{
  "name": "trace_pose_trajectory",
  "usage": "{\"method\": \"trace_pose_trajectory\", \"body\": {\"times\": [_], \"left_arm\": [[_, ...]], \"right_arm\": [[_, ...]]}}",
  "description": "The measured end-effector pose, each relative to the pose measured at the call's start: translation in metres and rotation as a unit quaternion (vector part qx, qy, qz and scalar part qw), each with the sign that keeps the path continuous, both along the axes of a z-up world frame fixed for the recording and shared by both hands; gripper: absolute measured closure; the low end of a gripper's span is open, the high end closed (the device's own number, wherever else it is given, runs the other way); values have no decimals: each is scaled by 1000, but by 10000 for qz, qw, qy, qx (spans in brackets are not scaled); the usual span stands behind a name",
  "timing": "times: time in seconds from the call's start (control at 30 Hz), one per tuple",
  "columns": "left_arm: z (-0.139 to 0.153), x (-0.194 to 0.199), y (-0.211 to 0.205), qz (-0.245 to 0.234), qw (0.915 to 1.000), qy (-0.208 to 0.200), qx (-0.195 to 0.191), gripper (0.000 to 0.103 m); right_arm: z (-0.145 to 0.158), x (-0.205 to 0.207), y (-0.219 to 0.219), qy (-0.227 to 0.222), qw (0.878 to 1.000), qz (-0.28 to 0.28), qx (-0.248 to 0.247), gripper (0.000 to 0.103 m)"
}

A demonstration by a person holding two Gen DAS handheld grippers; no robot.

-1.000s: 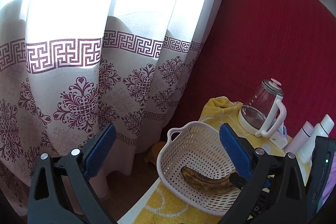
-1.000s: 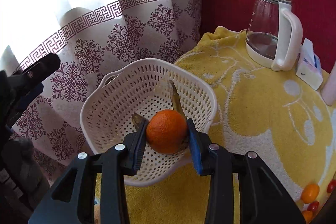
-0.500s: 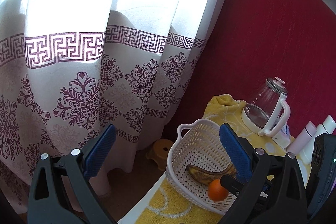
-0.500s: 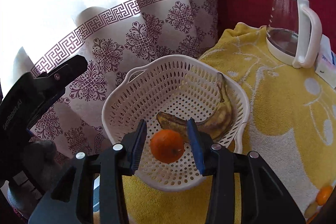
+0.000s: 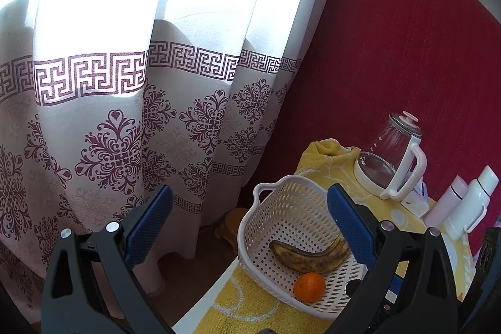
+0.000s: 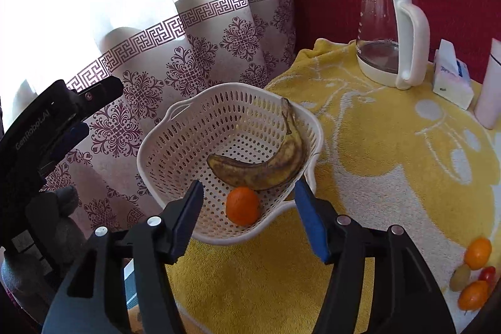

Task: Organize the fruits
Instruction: 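Move the right tool to the plastic bag of oranges and grasp it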

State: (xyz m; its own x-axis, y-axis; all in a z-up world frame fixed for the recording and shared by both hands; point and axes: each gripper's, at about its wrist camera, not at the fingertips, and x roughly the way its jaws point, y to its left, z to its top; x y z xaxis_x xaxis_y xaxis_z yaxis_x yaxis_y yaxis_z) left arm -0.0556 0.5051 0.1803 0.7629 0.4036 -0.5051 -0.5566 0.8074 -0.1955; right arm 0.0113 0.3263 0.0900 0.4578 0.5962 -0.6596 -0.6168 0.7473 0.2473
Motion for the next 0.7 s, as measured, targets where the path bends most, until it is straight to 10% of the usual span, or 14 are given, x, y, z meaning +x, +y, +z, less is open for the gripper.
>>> {"method": "trace_pose_trajectory", "body": {"times": [0.7], "left_arm": [[2,3,-36,-427,9987,-34,262,3]], "right_arm": [[-17,-5,-93,186,9926,-1166,268,35]]}}
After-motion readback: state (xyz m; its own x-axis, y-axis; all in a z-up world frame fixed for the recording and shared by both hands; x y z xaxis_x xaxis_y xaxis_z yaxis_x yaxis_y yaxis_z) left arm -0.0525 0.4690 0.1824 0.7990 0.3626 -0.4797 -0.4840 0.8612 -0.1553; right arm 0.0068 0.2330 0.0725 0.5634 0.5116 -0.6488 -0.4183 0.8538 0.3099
